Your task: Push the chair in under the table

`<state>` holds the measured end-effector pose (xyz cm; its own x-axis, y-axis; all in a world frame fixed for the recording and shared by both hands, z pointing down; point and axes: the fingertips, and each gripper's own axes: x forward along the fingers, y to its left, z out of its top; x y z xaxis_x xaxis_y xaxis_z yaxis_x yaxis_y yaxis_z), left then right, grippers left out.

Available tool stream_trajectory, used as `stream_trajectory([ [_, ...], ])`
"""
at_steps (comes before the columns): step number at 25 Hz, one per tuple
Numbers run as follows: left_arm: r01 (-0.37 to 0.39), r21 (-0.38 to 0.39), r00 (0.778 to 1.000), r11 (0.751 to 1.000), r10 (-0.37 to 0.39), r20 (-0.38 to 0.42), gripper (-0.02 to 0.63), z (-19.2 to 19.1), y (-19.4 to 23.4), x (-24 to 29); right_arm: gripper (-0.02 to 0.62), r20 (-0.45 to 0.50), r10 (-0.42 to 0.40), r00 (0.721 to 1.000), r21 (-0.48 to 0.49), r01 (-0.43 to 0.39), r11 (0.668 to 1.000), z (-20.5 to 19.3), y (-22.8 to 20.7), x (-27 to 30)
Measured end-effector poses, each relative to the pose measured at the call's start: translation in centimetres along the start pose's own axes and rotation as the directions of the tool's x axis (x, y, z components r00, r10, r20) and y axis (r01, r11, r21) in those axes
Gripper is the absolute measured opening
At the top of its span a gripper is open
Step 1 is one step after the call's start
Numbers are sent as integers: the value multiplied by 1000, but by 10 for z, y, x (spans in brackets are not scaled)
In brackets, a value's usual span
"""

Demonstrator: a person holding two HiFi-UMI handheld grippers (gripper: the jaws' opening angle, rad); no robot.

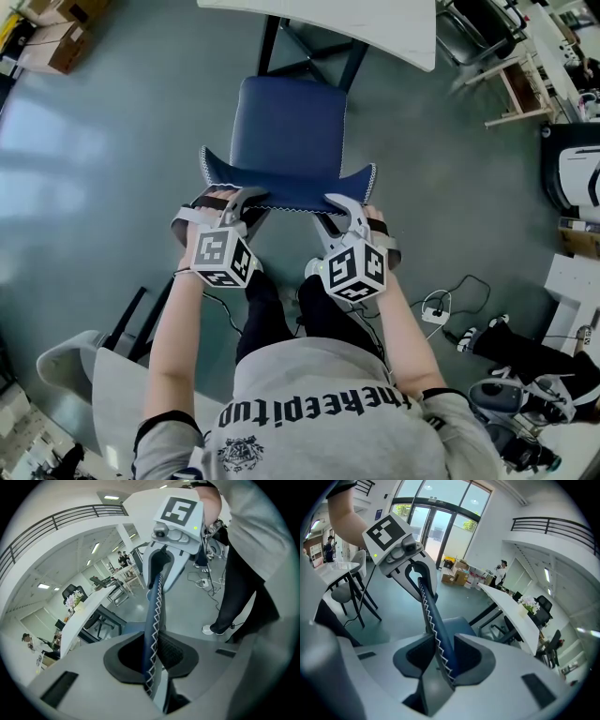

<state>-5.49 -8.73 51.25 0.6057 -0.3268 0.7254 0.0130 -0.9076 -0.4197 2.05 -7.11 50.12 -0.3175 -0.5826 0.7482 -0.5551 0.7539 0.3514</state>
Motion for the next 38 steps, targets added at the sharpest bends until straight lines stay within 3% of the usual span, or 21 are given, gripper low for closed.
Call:
stream_trajectory([
  [38, 73, 9, 996, 997, -73, 53, 77, -18, 82, 37, 130, 12, -2, 1000, 3, 2, 1000, 22, -70, 48],
])
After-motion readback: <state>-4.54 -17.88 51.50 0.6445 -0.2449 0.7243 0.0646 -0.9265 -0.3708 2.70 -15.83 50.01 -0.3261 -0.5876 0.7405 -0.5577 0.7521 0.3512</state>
